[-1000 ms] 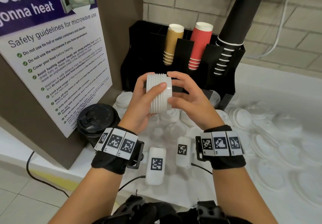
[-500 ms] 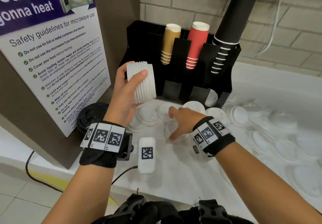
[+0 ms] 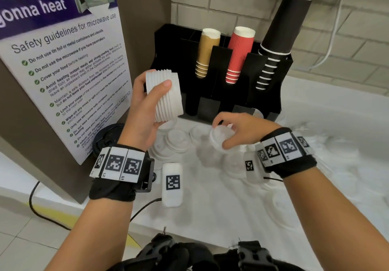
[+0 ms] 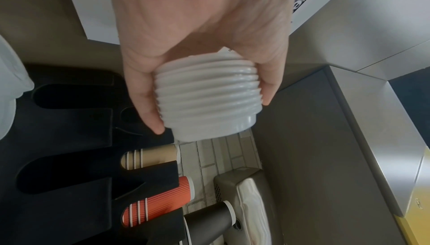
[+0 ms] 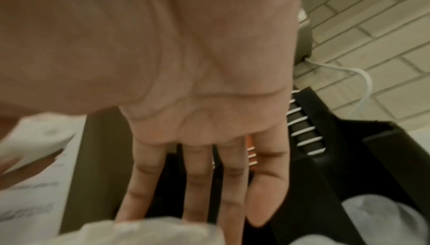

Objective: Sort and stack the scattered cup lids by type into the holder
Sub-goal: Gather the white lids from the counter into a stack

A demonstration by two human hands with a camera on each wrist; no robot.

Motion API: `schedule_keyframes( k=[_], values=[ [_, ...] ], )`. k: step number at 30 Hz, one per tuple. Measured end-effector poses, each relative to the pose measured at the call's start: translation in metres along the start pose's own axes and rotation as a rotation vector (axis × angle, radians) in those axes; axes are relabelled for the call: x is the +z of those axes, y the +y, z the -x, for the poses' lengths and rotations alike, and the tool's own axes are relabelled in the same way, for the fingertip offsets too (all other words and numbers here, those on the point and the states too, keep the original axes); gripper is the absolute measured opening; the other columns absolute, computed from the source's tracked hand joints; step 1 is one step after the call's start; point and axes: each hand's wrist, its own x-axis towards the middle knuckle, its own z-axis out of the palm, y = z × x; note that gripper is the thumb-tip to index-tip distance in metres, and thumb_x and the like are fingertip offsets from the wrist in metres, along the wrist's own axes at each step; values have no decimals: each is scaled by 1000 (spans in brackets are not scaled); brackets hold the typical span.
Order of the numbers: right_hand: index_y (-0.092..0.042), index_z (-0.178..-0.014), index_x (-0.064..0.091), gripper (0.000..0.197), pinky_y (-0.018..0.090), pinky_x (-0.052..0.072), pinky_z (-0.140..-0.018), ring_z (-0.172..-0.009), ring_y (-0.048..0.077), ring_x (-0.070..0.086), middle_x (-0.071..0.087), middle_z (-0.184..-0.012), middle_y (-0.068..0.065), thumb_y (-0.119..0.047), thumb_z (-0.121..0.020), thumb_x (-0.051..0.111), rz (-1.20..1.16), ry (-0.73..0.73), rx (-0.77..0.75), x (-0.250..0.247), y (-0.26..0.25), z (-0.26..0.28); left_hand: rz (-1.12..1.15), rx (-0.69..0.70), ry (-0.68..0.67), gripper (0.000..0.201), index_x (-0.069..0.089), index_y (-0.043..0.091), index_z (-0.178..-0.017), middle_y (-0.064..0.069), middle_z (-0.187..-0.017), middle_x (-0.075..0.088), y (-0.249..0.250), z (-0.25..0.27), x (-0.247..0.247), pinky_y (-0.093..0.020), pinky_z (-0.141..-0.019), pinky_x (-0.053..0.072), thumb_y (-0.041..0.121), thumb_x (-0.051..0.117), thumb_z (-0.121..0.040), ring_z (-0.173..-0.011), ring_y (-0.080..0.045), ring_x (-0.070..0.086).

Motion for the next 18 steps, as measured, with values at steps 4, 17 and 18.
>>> schedule_keyframes(
  k=[4, 17, 18],
  values=[
    [-40, -131, 44, 67, 34, 47, -95, -108, 15, 51, 48, -119, -8, -40, -73, 78, 85, -140, -3, 25, -8, -9, 7, 23, -13, 47, 50, 35, -119, 9, -117, 61, 3, -3, 2, -37, -74, 56, 36, 66, -75, -104, -11, 62],
    [-28, -133, 52, 52, 30, 41, -99, -118, 17, 48, 54, -129, -4, -29, -84, 71, 414, -126, 83, 1, 30, 18, -11, 12, -76, 45, 51, 36, -118, 9, -116, 58, -4, -8, 17, -32, -67, 56, 36, 66, -76, -103, -11, 61],
    [-29, -132, 52, 56, 32, 42, -100, -118, 16, 49, 54, -128, -6, -34, -81, 73, 427, -141, 91, 5, 30, 19, -9, 10, -78, 44, 51, 37, -117, 9, -114, 59, -4, -8, 18, -31, -67, 56, 36, 66, -76, -102, -11, 61]
  ],
)
